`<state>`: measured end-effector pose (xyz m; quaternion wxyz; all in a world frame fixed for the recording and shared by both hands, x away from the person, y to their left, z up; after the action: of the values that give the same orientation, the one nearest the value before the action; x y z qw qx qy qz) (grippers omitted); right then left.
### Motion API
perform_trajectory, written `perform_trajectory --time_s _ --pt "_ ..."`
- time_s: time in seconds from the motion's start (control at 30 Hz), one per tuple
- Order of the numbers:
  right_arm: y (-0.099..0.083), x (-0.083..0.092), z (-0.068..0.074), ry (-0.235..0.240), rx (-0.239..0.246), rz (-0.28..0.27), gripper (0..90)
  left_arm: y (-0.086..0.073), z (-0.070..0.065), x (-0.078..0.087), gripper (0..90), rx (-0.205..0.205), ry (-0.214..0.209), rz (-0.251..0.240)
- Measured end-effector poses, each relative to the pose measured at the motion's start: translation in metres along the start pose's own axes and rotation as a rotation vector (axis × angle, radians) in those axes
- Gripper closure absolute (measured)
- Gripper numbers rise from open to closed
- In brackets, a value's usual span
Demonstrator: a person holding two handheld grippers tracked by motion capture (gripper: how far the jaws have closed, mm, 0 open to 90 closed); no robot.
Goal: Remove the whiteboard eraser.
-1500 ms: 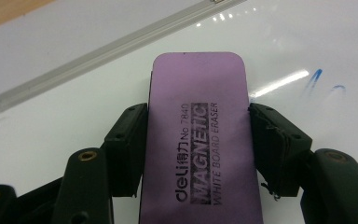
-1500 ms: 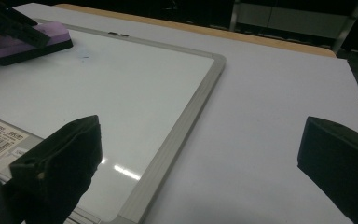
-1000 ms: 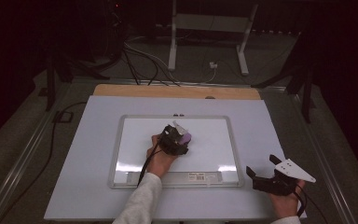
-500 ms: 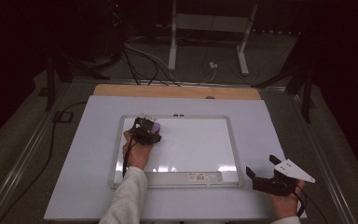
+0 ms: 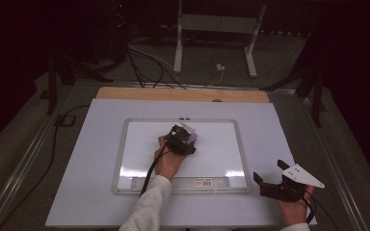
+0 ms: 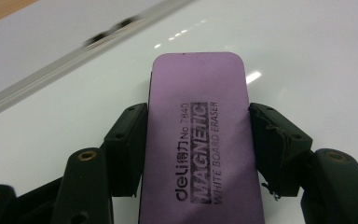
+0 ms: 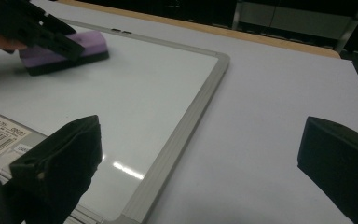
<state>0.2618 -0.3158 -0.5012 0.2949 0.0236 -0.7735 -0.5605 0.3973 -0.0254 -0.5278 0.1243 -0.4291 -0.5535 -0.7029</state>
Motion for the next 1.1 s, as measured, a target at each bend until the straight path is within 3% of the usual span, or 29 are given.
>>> perform_trajectory --time_s 0.03,0.1,0.2,0.3,0.4,0.47,0.53,0.6,0.77,0.87,0.93,1.03,1.1 --pt "0.0 0.0 0.0 0.0 0.002 0.0 0.0 0.0 -0.001 0.0 41.5 -0.008 0.007 0.001" --pt "0.0 0.001 0.0 -0.002 0.004 -0.003 0.0 0.001 0.004 0.0 41.5 0.018 -0.011 0.012" --pt "0.0 0.001 -0.001 -0.003 0.0 -0.001 0.0 0.001 0.022 0.0 41.5 0.051 0.042 0.024" --pt "-0.001 0.001 -0.001 -0.003 -0.003 0.0 0.0 -0.001 0.044 0.002 41.6 0.07 0.13 0.033" --pt "-0.001 0.0 -0.001 -0.001 -0.001 0.003 0.0 -0.005 0.068 0.006 41.6 0.119 0.192 0.043" --pt "-0.001 0.0 -0.001 0.0 -0.002 0.004 0.0 -0.008 0.08 0.007 41.6 0.157 0.204 0.043" --pt "-0.001 0.0 -0.001 0.0 -0.002 0.005 0.0 -0.01 0.084 0.008 41.5 0.166 0.201 0.039" --pt "-0.001 -0.001 -0.001 -0.001 -0.003 0.007 0.0 -0.009 0.081 0.007 41.5 0.152 0.207 0.034" --pt "-0.001 -0.001 -0.001 0.001 -0.002 0.008 0.0 -0.005 0.055 0.003 41.5 0.109 0.15 0.018" --pt "-0.001 -0.001 -0.001 0.003 0.0 0.008 0.0 -0.005 0.034 0.004 41.4 0.052 0.099 0.018" --pt "-0.001 -0.001 -0.001 0.003 0.0 0.008 0.0 -0.006 0.022 0.005 41.4 0.042 0.026 0.024" --pt "-0.001 -0.001 -0.001 0.003 -0.001 0.009 0.0 -0.008 0.005 0.007 41.4 0.01 -0.052 0.022" --pt "-0.001 -0.001 -0.001 0.003 0.001 0.011 0.0 -0.008 0.0 0.007 41.4 -0.024 -0.053 0.015"
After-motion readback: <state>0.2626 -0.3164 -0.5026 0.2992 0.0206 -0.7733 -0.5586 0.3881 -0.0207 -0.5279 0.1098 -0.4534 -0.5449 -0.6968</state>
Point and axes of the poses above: each handheld gripper's, and its own axes: x roughly backward along the jaws, y roughly out of its top, z roughly to its left, the point moved 4 cm from there along -x, roughly forward along the jaws, and after that the axes turned 11 degrees about x, right-handed, at the moved point
